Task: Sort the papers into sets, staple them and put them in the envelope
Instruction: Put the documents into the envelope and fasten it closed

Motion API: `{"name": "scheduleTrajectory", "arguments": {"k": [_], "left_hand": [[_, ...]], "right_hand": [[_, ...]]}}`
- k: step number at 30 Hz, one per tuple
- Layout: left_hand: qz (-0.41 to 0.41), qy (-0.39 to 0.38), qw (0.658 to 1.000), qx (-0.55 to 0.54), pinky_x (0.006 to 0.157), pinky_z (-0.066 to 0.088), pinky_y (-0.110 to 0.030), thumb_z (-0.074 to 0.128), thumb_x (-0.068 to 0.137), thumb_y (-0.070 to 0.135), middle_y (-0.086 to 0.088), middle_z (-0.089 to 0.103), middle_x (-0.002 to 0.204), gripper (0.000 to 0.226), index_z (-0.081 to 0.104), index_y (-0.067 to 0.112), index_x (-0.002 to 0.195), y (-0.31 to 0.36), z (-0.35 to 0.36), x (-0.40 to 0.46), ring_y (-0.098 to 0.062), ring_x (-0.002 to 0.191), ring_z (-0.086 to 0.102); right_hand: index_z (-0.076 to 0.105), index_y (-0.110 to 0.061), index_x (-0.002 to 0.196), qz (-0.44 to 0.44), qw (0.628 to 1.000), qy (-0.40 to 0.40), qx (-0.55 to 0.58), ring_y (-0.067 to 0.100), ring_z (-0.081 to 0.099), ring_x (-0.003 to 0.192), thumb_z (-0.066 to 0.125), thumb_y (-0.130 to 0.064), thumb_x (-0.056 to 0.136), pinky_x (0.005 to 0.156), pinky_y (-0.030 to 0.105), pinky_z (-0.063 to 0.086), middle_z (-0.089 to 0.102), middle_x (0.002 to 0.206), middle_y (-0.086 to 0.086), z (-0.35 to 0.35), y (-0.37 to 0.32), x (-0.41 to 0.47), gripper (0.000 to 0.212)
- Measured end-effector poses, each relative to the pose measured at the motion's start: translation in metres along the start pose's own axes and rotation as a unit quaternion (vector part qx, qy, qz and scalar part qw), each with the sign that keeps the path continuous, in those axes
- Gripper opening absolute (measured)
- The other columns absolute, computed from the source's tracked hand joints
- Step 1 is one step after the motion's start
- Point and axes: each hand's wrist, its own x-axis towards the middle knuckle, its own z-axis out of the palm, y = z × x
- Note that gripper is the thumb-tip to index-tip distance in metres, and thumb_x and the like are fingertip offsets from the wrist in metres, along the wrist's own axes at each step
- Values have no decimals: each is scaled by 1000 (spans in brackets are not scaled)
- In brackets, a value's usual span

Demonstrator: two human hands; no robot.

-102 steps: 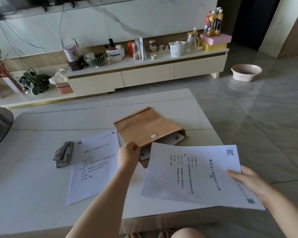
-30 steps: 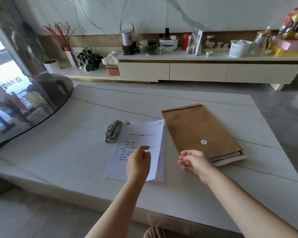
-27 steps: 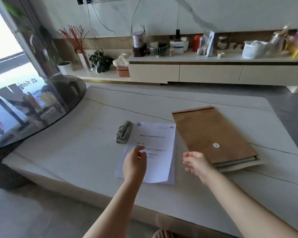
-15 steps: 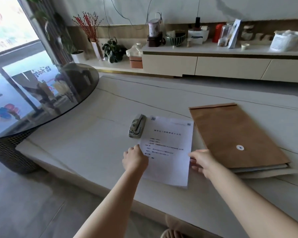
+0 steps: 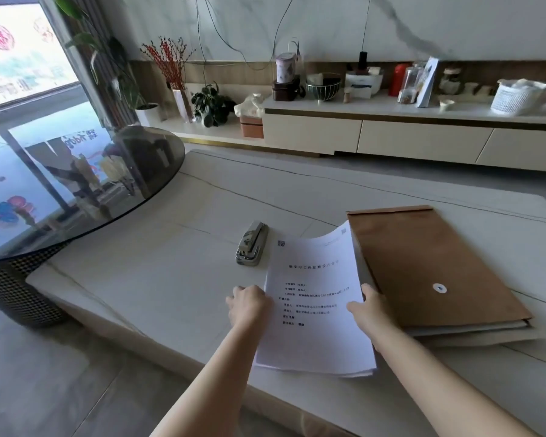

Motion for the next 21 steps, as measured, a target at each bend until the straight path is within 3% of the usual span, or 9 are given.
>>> {"name": "scheduleTrajectory", "arguments": {"k": [3,7,10,14,17,19,21], "left_hand": [[6,-5,998,-66,90,44,-33,45,86,13,-12,50,122,32,58,6,115,5,2,-4,-31,110,52],[-2,-24,997,-73,90,48,-36,47,86,19,-9,59,118,32,49,12,117,11,0,-6,-28,108,57],[-26,-45,998,-35,93,47,-37,51,82,28,-7,62,113,33,54,14,111,8,1,-3,-28,108,56],[-11,-28,999,-33,90,40,-31,53,83,32,-11,59,114,34,62,12,109,2,3,-2,-30,112,49],[-2,-17,984,-176,84,48,-30,60,85,31,-7,62,111,37,57,4,112,2,-2,-5,-29,104,59],[-28,-53,944,-323,79,54,-34,66,84,31,-8,65,107,43,54,0,112,5,-7,-12,-29,94,65],[-32,-109,901,-419,74,57,-39,67,87,25,-17,67,101,35,57,0,109,12,-17,-25,-30,82,66]], "right_hand": [[48,-16,91,1,1000,-10,29,25,51,68,46,-6,86,53,27,33,59,87,6,1,-4,-4,11],[46,-11,104,44,998,-27,35,31,60,86,53,-6,84,70,35,49,60,99,11,1,3,0,22],[47,-10,103,54,997,-53,35,31,61,89,55,1,80,73,34,49,61,95,9,-2,12,-2,27],[45,-12,108,45,986,-98,125,34,61,94,51,8,86,76,38,49,61,101,14,-14,17,-9,30],[47,-14,111,16,975,-131,177,34,64,95,52,7,91,83,47,53,64,102,12,-26,19,-13,30],[48,-15,115,-10,966,-139,219,28,65,91,51,8,92,80,42,54,66,101,8,-34,18,-20,33],[48,-18,114,-33,959,-139,243,22,64,91,50,7,93,81,37,52,66,101,4,-41,18,-28,33]]}}
